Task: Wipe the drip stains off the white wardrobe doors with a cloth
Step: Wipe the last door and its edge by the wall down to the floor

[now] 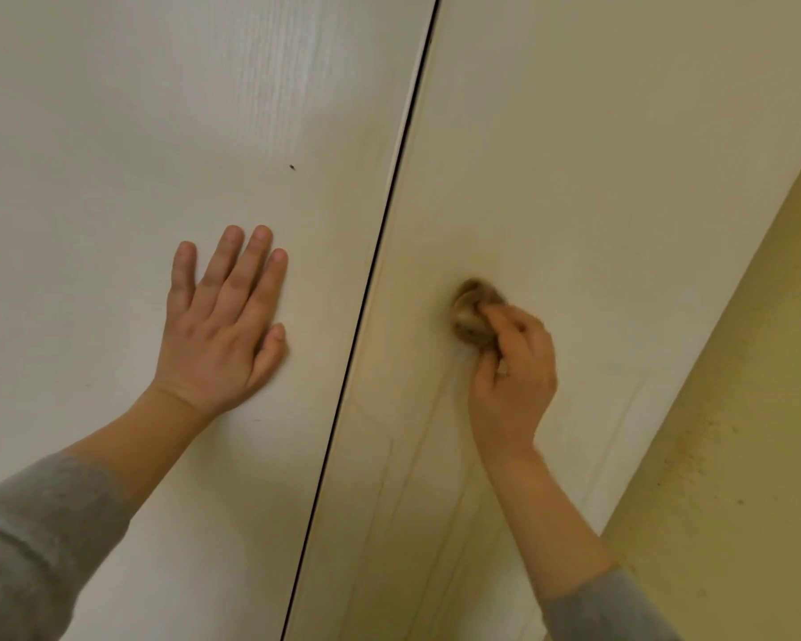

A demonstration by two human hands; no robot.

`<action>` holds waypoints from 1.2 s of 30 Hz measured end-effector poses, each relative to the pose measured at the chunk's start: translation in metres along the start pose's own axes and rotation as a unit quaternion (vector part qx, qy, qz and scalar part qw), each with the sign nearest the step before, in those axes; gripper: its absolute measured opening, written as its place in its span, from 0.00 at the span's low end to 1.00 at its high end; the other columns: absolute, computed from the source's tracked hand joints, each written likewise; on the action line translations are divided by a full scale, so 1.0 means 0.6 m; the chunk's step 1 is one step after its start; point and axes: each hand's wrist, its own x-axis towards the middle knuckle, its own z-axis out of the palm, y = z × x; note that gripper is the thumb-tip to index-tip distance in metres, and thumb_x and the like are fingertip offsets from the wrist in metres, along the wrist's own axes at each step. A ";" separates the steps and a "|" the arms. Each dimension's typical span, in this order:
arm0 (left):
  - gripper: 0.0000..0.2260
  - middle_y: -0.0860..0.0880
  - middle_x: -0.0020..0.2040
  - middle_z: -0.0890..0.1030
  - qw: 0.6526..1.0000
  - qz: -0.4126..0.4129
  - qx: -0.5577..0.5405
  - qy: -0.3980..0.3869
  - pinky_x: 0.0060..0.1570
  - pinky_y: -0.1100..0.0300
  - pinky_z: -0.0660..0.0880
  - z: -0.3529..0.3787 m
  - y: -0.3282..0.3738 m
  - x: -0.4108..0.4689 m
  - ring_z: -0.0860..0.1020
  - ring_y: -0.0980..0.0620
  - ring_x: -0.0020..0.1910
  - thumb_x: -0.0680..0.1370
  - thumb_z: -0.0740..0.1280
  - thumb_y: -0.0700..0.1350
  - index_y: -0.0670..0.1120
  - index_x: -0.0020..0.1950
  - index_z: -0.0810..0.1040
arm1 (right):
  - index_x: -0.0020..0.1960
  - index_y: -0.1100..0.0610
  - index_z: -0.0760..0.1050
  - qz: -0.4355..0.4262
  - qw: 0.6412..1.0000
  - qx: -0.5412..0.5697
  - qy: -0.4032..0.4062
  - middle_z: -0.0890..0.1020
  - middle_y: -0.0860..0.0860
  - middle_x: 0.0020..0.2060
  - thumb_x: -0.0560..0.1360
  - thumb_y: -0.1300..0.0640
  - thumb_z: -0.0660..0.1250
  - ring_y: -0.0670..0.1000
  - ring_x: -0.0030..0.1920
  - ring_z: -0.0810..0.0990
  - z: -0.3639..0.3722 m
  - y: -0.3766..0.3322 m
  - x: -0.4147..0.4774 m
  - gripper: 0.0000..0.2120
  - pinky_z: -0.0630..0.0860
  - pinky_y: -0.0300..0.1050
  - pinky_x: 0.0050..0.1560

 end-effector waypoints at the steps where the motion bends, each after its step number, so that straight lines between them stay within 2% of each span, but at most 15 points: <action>1: 0.28 0.39 0.80 0.56 1.000 -0.001 -0.001 -0.001 0.76 0.37 0.46 0.000 -0.001 0.000 0.51 0.40 0.80 0.82 0.51 0.50 0.39 0.80 0.57 | 0.57 0.61 0.81 0.000 1.000 0.006 -0.014 0.81 0.56 0.51 0.68 0.70 0.60 0.54 0.55 0.77 0.004 -0.003 -0.034 0.21 0.72 0.40 0.60; 5: 0.28 0.40 0.80 0.55 1.000 -0.004 0.004 -0.005 0.76 0.37 0.45 0.001 -0.002 0.000 0.51 0.41 0.80 0.82 0.50 0.50 0.40 0.80 0.55 | 0.54 0.60 0.83 -0.008 0.995 0.025 -0.100 0.81 0.53 0.50 0.70 0.68 0.60 0.50 0.53 0.78 -0.001 -0.013 -0.166 0.18 0.72 0.35 0.61; 8: 0.28 0.39 0.80 0.56 1.000 -0.003 0.004 -0.005 0.76 0.38 0.45 0.000 0.000 0.001 0.51 0.41 0.80 0.81 0.51 0.50 0.40 0.80 0.55 | 0.55 0.58 0.83 0.011 0.989 0.044 -0.143 0.81 0.50 0.50 0.69 0.69 0.61 0.46 0.54 0.78 -0.022 -0.014 -0.185 0.19 0.75 0.39 0.57; 10: 0.28 0.39 0.80 0.56 1.000 -0.006 -0.002 -0.006 0.76 0.38 0.44 -0.001 0.001 -0.001 0.50 0.41 0.80 0.81 0.51 0.50 0.40 0.80 0.55 | 0.57 0.58 0.82 0.018 0.992 0.049 -0.111 0.81 0.51 0.50 0.67 0.69 0.62 0.47 0.54 0.77 -0.035 -0.013 -0.144 0.21 0.75 0.40 0.58; 14: 0.28 0.39 0.80 0.56 1.000 -0.008 -0.006 -0.009 0.76 0.38 0.44 -0.002 0.001 0.001 0.50 0.41 0.80 0.81 0.51 0.50 0.40 0.80 0.55 | 0.57 0.62 0.81 0.023 1.000 0.007 0.013 0.81 0.56 0.51 0.68 0.69 0.60 0.54 0.53 0.79 -0.042 0.018 -0.013 0.20 0.76 0.46 0.55; 16: 0.29 0.38 0.80 0.56 1.000 -0.018 -0.010 -0.010 0.76 0.38 0.44 -0.005 0.003 0.002 0.49 0.41 0.80 0.81 0.52 0.49 0.40 0.80 0.55 | 0.57 0.62 0.81 0.046 0.999 -0.001 0.024 0.81 0.55 0.52 0.68 0.71 0.60 0.54 0.53 0.79 -0.038 0.033 0.018 0.20 0.78 0.48 0.52; 19: 0.28 0.36 0.78 0.60 0.997 -0.039 -0.061 -0.002 0.74 0.35 0.45 -0.015 0.036 0.001 0.55 0.37 0.79 0.81 0.54 0.50 0.38 0.78 0.61 | 0.56 0.61 0.81 0.014 0.999 -0.024 -0.017 0.82 0.55 0.51 0.66 0.71 0.61 0.53 0.54 0.78 -0.035 0.042 -0.028 0.21 0.75 0.45 0.56; 21: 0.26 0.37 0.77 0.63 0.996 -0.023 -0.090 -0.003 0.73 0.33 0.48 -0.016 0.070 0.000 0.59 0.37 0.77 0.81 0.55 0.49 0.37 0.76 0.65 | 0.55 0.60 0.81 0.005 0.998 -0.016 -0.067 0.82 0.55 0.51 0.67 0.68 0.60 0.52 0.54 0.78 -0.033 0.039 -0.096 0.20 0.74 0.44 0.58; 24: 0.26 0.39 0.78 0.61 0.997 -0.021 -0.075 -0.011 0.74 0.34 0.48 0.000 0.098 -0.006 0.56 0.39 0.79 0.81 0.54 0.49 0.39 0.78 0.62 | 0.55 0.58 0.83 0.027 0.989 0.008 -0.144 0.82 0.52 0.50 0.68 0.70 0.63 0.48 0.54 0.78 -0.043 0.033 -0.172 0.19 0.76 0.45 0.56; 26: 0.27 0.40 0.79 0.59 0.999 -0.027 -0.045 -0.010 0.75 0.36 0.46 0.013 0.100 -0.011 0.51 0.41 0.80 0.81 0.54 0.49 0.40 0.79 0.59 | 0.55 0.57 0.83 0.055 0.985 0.038 -0.158 0.82 0.50 0.51 0.67 0.71 0.65 0.46 0.54 0.79 -0.058 0.032 -0.169 0.21 0.78 0.48 0.54; 31: 0.27 0.42 0.80 0.55 1.000 -0.014 -0.027 0.002 0.76 0.37 0.45 0.025 0.098 -0.017 0.49 0.42 0.80 0.82 0.52 0.49 0.40 0.80 0.58 | 0.55 0.62 0.82 0.022 0.998 0.036 -0.038 0.82 0.55 0.50 0.69 0.66 0.60 0.55 0.51 0.81 -0.094 0.044 -0.046 0.19 0.80 0.53 0.51; 33: 0.28 0.42 0.80 0.55 1.000 -0.012 -0.023 0.005 0.76 0.37 0.45 0.027 0.098 -0.017 0.49 0.42 0.80 0.82 0.53 0.49 0.40 0.80 0.57 | 0.56 0.62 0.82 0.007 1.000 0.006 0.007 0.82 0.56 0.50 0.69 0.68 0.60 0.56 0.51 0.81 -0.092 0.066 0.004 0.19 0.79 0.53 0.50; 36: 0.28 0.42 0.80 0.55 1.000 -0.012 -0.020 0.008 0.76 0.37 0.45 0.029 0.099 -0.018 0.49 0.42 0.80 0.81 0.53 0.49 0.40 0.80 0.57 | 0.58 0.60 0.81 0.025 0.999 -0.010 0.033 0.81 0.55 0.52 0.70 0.70 0.61 0.55 0.52 0.80 -0.077 0.093 0.040 0.20 0.79 0.55 0.48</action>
